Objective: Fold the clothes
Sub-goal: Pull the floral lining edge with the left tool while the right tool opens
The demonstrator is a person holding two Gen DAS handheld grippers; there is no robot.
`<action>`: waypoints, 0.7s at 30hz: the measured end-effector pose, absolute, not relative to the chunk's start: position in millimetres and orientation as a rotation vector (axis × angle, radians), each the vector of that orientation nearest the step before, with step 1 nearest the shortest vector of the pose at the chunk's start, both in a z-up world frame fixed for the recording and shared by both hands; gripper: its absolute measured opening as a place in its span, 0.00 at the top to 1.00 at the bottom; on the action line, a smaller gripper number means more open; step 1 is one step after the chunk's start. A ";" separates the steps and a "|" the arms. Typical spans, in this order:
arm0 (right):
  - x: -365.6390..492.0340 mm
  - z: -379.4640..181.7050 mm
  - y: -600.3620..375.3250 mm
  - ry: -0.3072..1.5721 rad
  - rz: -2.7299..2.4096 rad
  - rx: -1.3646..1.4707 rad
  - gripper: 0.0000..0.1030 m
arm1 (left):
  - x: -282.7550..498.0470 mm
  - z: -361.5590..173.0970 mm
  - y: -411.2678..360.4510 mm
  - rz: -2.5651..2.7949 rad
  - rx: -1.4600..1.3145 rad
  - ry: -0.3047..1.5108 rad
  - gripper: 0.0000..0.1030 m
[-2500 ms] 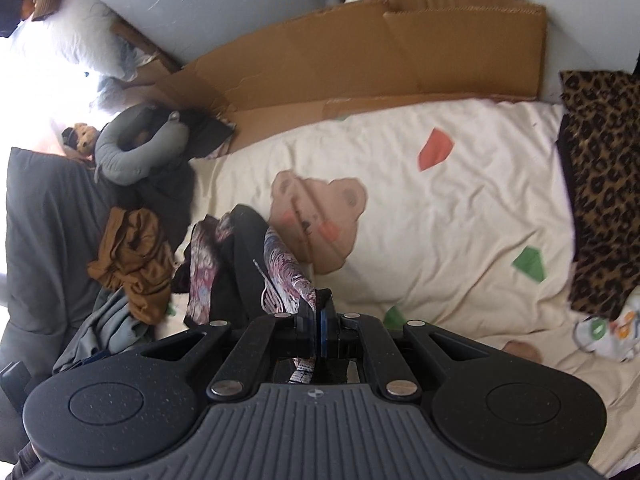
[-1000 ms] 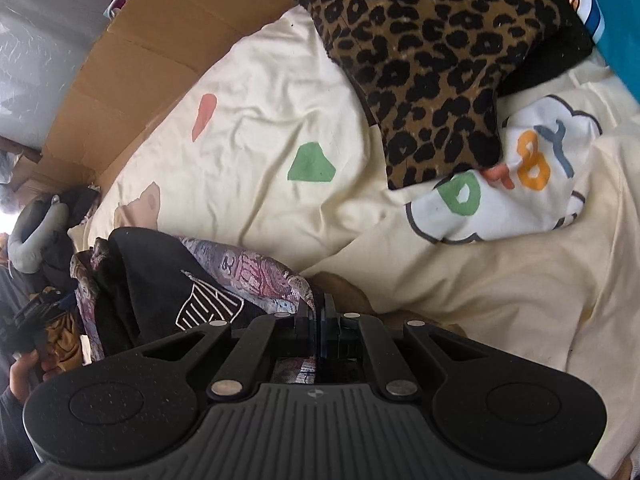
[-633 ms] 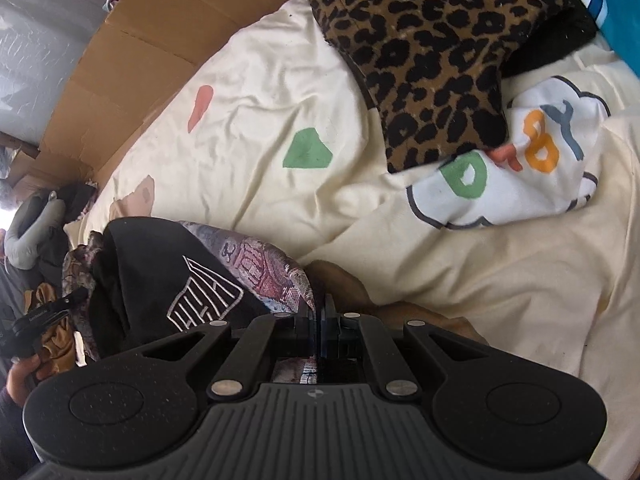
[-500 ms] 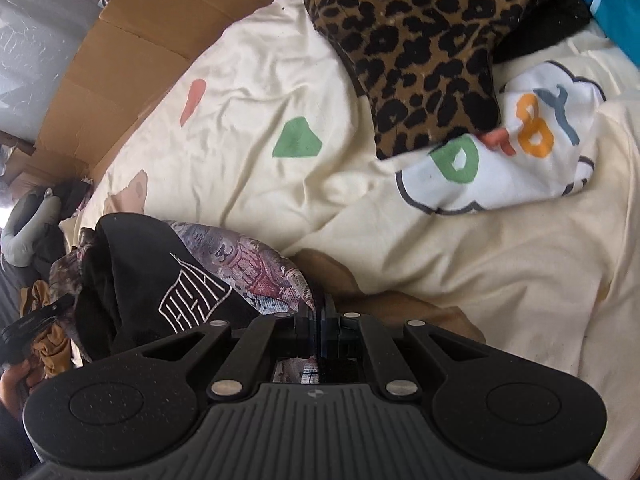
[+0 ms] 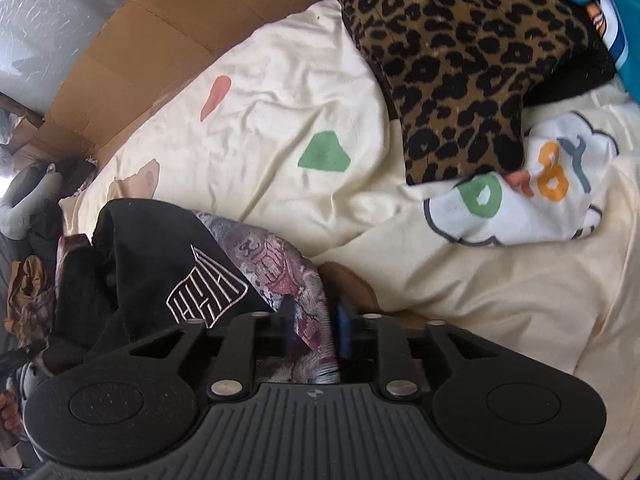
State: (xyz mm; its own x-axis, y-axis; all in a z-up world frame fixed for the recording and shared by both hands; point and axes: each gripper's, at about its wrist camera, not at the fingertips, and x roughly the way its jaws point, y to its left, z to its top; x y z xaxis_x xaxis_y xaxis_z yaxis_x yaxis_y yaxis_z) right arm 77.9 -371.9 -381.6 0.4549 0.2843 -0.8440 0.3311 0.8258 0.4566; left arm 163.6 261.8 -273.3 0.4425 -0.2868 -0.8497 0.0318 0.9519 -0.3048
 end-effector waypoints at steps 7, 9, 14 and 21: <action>82.9 -367.0 -370.4 1.079 -0.020 0.622 0.57 | 125.7 -276.3 298.5 -0.114 -0.251 1.153 0.93; 85.6 -363.5 -367.8 1.070 -0.008 0.612 0.57 | 115.4 -277.1 309.0 -0.084 -0.253 1.168 0.93; 91.4 -358.5 -360.3 1.059 0.026 0.597 0.57 | 90.1 -279.9 329.1 -0.037 -0.269 1.205 0.93; 100.5 -360.7 -347.7 1.073 0.055 0.575 0.57 | 54.8 -290.9 349.6 0.048 -0.316 1.283 0.93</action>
